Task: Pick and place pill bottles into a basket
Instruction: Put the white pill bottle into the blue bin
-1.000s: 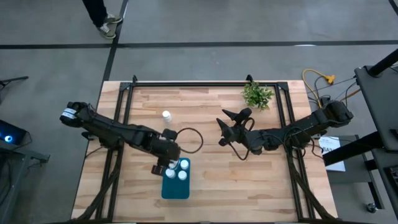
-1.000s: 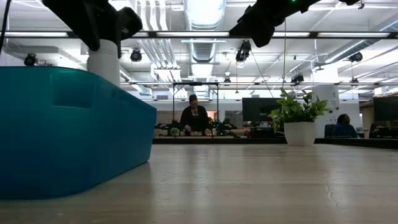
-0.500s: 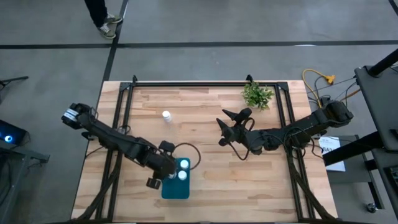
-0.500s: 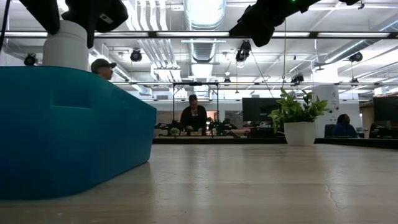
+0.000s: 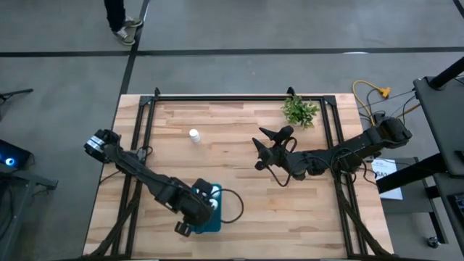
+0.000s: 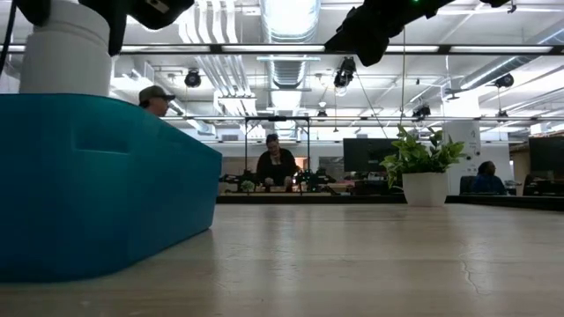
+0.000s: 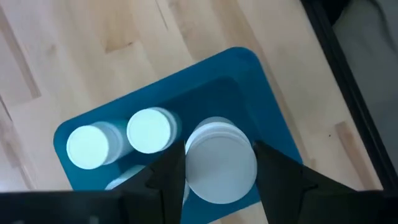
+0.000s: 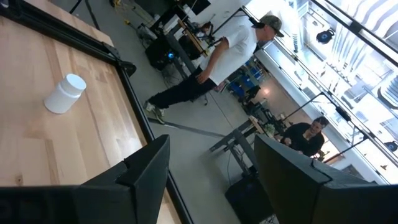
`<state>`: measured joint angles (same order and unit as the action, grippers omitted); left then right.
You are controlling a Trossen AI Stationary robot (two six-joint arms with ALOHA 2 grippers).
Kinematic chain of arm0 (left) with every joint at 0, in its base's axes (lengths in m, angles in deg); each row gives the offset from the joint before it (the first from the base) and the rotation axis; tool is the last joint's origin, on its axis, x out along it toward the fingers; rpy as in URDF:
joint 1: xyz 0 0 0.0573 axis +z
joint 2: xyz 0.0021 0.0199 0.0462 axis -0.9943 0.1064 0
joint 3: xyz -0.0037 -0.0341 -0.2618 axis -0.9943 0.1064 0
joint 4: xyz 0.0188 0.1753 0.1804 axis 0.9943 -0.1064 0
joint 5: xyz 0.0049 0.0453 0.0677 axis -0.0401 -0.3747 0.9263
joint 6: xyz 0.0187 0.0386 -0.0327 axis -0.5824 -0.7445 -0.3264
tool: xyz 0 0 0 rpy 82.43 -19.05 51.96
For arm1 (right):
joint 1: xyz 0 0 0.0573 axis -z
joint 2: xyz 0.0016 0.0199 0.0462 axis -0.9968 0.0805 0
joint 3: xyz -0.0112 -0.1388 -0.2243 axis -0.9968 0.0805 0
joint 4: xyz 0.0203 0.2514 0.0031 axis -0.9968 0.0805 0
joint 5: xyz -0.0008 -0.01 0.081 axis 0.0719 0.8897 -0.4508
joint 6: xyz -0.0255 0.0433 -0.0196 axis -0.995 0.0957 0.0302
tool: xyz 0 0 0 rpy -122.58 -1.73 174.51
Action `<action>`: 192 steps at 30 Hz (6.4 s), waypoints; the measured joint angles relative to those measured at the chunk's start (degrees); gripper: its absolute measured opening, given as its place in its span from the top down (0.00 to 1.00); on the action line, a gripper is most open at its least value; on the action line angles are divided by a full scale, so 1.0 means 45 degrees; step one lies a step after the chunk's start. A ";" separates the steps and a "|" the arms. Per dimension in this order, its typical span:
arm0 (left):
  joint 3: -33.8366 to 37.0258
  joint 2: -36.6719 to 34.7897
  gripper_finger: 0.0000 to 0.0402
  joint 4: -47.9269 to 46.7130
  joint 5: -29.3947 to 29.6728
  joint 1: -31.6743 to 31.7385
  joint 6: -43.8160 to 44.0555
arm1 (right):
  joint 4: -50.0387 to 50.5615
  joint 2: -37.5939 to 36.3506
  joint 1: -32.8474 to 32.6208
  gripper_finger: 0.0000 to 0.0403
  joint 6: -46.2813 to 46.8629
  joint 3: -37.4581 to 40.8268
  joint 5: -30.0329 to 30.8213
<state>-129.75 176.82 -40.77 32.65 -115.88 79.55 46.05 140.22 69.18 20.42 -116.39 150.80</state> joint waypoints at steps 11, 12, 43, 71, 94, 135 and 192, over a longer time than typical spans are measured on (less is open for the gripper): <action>-0.0085 0.0459 0.65 -0.0633 -0.0072 -0.0085 0.0364 | -0.0003 0.0000 0.0000 0.44 0.0000 0.0000 0.0000; -0.0084 0.0459 0.65 -0.0616 -0.0074 -0.0123 0.0368 | 0.0002 0.0000 0.0000 0.44 0.0005 0.0000 0.0000; -0.0012 0.1610 0.65 -0.0211 -0.0068 -0.0743 0.1010 | 0.0104 -0.0010 0.0000 0.44 0.0243 0.0000 -0.0063; -0.0123 0.0917 0.36 -0.0500 0.0651 -0.0745 0.1053 | 0.0301 -0.0010 0.0000 0.44 0.0411 0.0000 -0.0058; 0.2454 -0.3864 0.36 -0.1833 0.5538 0.3556 -0.1466 | 0.0317 0.0000 -0.0005 0.44 0.0437 0.0000 -0.0058; 0.6749 -0.2054 0.36 0.4018 -0.2121 1.4431 -0.6013 | 0.0673 0.0005 0.0083 0.44 0.0903 0.0000 -0.0631; 1.0675 -0.8219 0.36 1.6843 -0.6056 0.7195 -0.4394 | 1.3880 0.5372 1.0511 0.44 1.1239 -0.7560 -1.5836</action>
<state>-81.71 139.84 35.03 5.40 -83.50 59.78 108.51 164.39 116.47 71.00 -150.41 79.54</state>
